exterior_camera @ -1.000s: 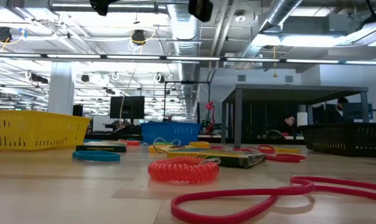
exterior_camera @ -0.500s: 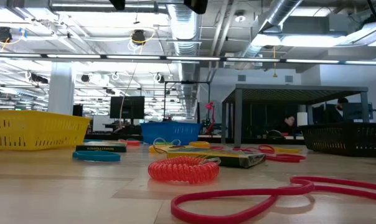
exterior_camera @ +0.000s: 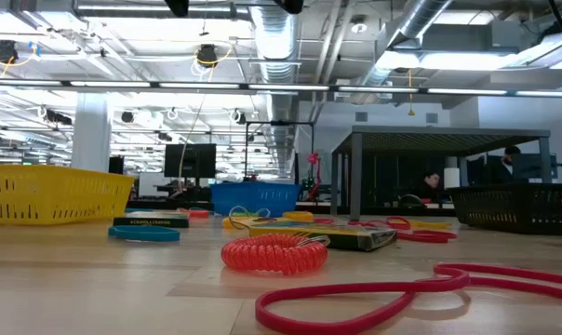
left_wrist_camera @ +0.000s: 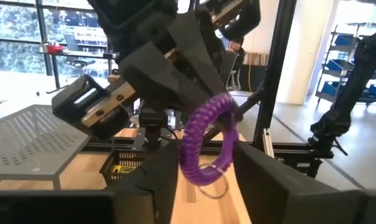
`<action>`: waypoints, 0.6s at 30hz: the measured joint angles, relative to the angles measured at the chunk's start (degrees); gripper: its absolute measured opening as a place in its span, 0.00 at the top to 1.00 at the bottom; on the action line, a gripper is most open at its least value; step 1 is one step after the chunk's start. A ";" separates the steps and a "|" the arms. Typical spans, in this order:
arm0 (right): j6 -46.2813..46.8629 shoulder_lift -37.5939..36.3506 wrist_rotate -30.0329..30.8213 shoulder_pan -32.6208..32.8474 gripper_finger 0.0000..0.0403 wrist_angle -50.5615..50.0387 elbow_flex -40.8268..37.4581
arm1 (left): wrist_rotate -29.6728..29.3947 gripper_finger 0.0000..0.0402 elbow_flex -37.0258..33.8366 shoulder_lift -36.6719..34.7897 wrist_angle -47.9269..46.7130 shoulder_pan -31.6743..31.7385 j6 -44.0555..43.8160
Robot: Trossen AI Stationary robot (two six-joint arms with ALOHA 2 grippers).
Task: Pick & Place Office Desk Supplies
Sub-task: Put the blue spring keychain into the blue bin
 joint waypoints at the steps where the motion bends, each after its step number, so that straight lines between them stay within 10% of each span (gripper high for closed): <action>1: 0.15 0.00 -0.01 0.00 1.00 0.63 0.00 | 0.18 0.67 -0.01 0.00 0.00 0.00 -0.30; 18: 1.43 0.02 2.40 1.17 0.95 1.52 0.00 | 3.59 0.98 0.00 0.00 3.32 0.04 -2.90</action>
